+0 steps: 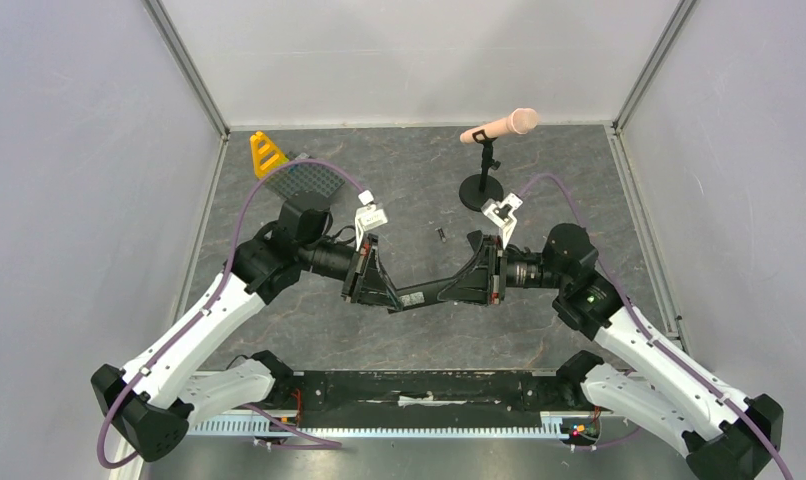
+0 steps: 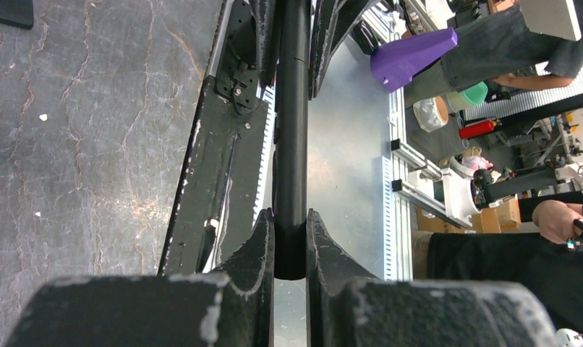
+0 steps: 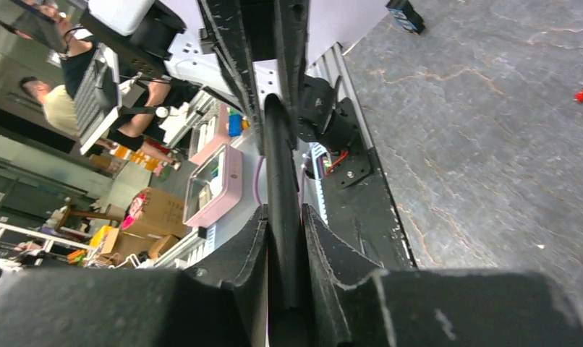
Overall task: Load the batteries into the remote control
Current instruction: Adjust the remote control.
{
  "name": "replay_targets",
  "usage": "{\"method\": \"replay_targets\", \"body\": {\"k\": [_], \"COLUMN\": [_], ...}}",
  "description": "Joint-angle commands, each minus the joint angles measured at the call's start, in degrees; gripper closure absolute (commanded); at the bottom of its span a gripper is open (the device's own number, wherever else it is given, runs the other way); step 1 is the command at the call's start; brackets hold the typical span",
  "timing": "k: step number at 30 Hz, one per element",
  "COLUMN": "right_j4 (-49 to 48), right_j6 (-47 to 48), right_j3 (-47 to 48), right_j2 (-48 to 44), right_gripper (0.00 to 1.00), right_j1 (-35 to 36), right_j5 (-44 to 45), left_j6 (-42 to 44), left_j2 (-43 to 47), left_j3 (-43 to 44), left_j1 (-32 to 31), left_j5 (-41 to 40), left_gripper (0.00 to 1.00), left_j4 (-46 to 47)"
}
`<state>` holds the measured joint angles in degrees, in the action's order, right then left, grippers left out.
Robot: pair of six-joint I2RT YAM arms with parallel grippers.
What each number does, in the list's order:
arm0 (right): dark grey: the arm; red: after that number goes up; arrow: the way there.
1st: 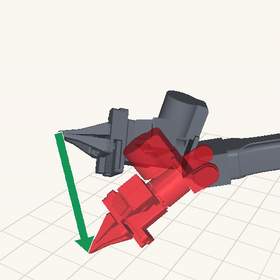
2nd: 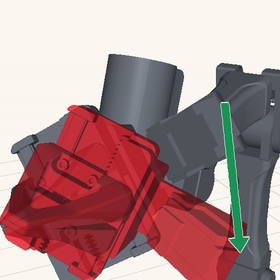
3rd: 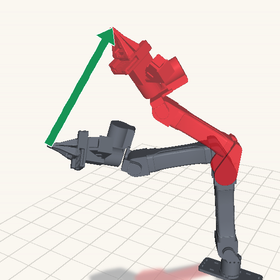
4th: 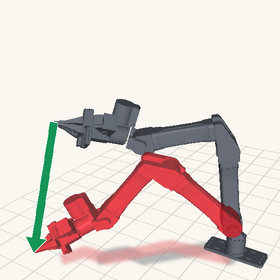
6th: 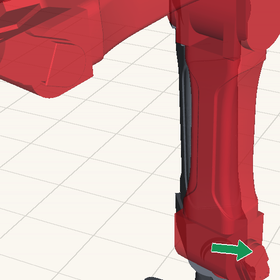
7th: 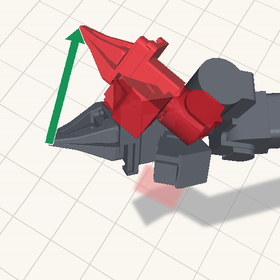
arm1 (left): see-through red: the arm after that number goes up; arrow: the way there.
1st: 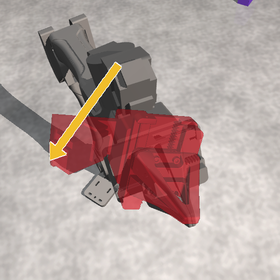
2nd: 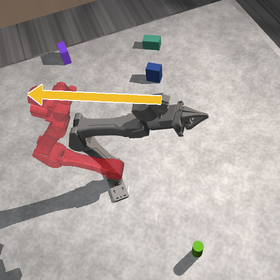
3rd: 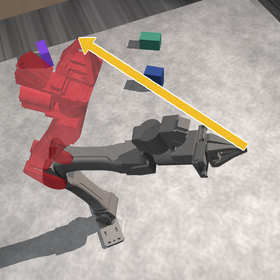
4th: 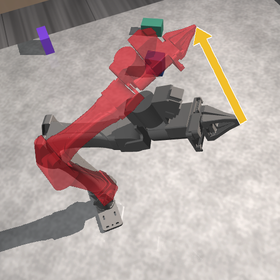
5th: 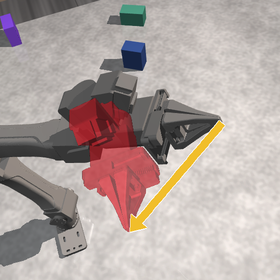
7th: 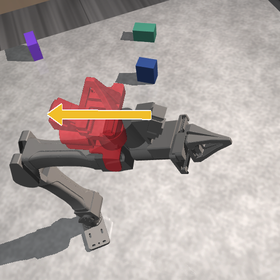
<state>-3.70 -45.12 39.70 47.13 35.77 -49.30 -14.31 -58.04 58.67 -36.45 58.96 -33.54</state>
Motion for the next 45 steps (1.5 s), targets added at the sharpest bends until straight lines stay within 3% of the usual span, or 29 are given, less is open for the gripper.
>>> {"method": "replay_targets", "body": {"k": [1, 3, 5, 9, 14, 19, 25, 38, 42, 45], "right_j4": [-11.62, -15.95, -21.91, -33.98, -37.9, -40.63, -42.27, -45.48, -45.9, -46.3], "right_j6": [-7.53, -10.9, -15.44, -24.34, -27.91, -31.06, -32.19, -32.84, -32.93, -32.9], "right_j3": [-3.62, -5.58, -8.17, -12.02, -12.11, -12.22, -13.17, -14.3, -14.65, -14.65], "right_j2": [-1.29, -1.98, -2.47, -1.02, 0.78, 4.16, 6.13, 10.56, 11.13, 11.89], "right_gripper": [0.81, 0.82, 0.82, 0.82, 0.83, 0.83, 0.82, 0.81, 0.82, 0.81], "right_j1": [-0.25, -0.26, -0.27, -0.09, 1.1, 3.51, 6.59, 8.77, 9.06, 9.1], "right_j5": [2.62, 5.24, 8.29, 14.41, 24.0, 29.86, 35.53, 40.37, 40.77, 40.12], "left_j6": [-0.68, -7.16, -14.5, -30.87, -45.04, -49.33, -53.74, -56.11, -56.27, -55.38], "left_j2": [0.77, 2.03, 3.64, 5.77, 4.98, 5.0, 4.46, 4.71, 4.35, 5.08], "left_j3": [2.73, 1.12, -1.18, -8.21, -15.95, -19.98, -23.09, -26.89, -26.79, -26.06], "left_j1": [-0.12, -0.12, -0.12, -0.13, -0.2, -0.62, -1.11, -2.58, -2.75, -2.75], "left_j5": [1.01, 0.44, -1.96, -12.0, -24.28, -34.99, -42.45, -45.68, -45.79, -47.15], "left_gripper": [0.58, 0.44, 0.38, 0.34, 0.34, 0.34, 0.34, 0.53, 0.69, 0.91], "left_j4": [2.44, 10.15, 19.53, 41.61, 58.19, 63.47, 68.1, 70.17, 69.21, 66.21]}}
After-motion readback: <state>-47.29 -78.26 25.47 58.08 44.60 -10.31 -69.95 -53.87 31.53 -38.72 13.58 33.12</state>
